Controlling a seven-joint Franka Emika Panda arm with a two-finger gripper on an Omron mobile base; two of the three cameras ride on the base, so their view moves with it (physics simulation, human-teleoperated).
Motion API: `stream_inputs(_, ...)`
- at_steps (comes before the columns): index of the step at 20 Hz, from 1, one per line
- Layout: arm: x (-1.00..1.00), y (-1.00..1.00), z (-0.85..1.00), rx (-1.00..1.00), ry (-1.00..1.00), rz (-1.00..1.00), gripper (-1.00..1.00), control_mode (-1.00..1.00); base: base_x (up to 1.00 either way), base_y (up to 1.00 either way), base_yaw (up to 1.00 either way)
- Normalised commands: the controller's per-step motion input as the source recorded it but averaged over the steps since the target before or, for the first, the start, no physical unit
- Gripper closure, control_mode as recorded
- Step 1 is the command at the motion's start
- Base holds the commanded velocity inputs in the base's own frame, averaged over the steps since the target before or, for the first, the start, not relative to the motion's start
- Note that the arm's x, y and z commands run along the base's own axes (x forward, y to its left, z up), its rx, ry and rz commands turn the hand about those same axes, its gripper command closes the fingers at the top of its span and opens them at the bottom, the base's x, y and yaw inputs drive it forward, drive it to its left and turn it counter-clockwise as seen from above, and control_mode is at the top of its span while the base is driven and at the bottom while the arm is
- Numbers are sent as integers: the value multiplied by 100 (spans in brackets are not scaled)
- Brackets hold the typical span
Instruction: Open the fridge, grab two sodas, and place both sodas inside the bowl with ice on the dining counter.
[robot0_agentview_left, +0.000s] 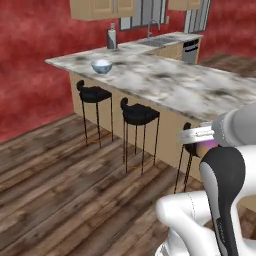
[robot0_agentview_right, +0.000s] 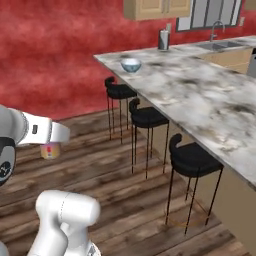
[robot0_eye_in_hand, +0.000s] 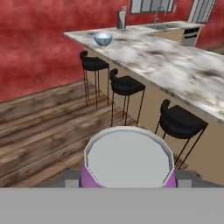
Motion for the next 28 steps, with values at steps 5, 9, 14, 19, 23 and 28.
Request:
stream_inputs(5, 0, 0, 0, 0, 0, 0, 100, 100, 76, 100, -32)
stream_inputs(9, 0, 0, 0, 0, 0, 0, 100, 100, 78, 100, -33)
stream_inputs(14, 0, 0, 0, 0, 0, 0, 100, 100, 75, 100, -34)
stream_inputs(19, 0, 0, 0, 0, 0, 0, 100, 100, 70, 100, -34)
stream_inputs(23, 0, 0, 0, 0, 0, 0, 100, 100, 69, 100, -34)
stream_inputs(28, 0, 0, 0, 0, 0, 0, 100, 100, 67, 100, -34)
